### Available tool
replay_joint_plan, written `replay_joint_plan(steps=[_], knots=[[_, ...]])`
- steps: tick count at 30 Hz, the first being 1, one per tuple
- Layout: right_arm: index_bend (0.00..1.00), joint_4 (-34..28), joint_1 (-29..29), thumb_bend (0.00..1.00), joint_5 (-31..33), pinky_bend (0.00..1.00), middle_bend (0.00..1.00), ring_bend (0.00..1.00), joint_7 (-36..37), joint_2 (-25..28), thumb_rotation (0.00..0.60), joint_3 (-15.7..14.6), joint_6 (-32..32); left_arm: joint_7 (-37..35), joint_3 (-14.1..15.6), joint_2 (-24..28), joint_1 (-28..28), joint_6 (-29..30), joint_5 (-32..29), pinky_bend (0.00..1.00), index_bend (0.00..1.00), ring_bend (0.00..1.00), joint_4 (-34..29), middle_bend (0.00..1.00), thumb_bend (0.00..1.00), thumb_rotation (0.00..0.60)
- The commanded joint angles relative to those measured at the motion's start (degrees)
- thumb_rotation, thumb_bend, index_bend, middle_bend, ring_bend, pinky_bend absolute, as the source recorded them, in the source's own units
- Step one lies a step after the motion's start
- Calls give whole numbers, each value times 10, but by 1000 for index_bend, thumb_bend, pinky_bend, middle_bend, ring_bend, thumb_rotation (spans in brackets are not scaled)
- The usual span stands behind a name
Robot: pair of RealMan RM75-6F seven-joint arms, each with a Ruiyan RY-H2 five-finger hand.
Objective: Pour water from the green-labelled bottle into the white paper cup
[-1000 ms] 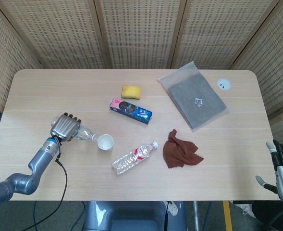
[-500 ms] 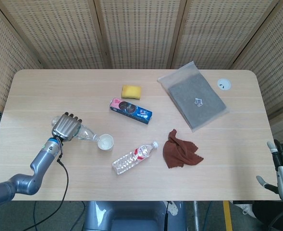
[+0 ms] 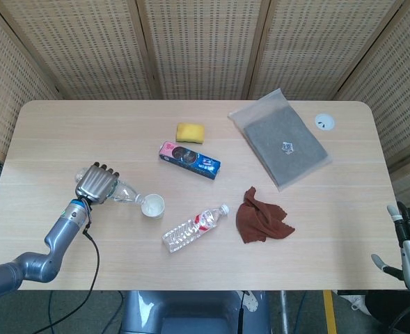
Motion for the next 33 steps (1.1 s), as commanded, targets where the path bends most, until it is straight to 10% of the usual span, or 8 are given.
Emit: replay_joint_plan(steps=[1, 13, 33], knots=[[0, 0, 0, 0, 0, 0, 0, 0, 0, 0, 600, 0, 0, -15, -2, 0, 1, -1, 0, 351, 579, 324, 1, 485, 501, 600], [0, -1, 0, 0, -1, 0, 0, 0, -4, -1, 600, -1, -1, -171, -29, 23, 18, -22, 13, 351, 579, 324, -10, 485, 503, 600], [0, -2, 3, 0, -1, 0, 0, 0, -19, -7, 600, -2, -7, -765, -108, -36, 81, -39, 135, 351, 578, 324, 93, 485, 501, 600]])
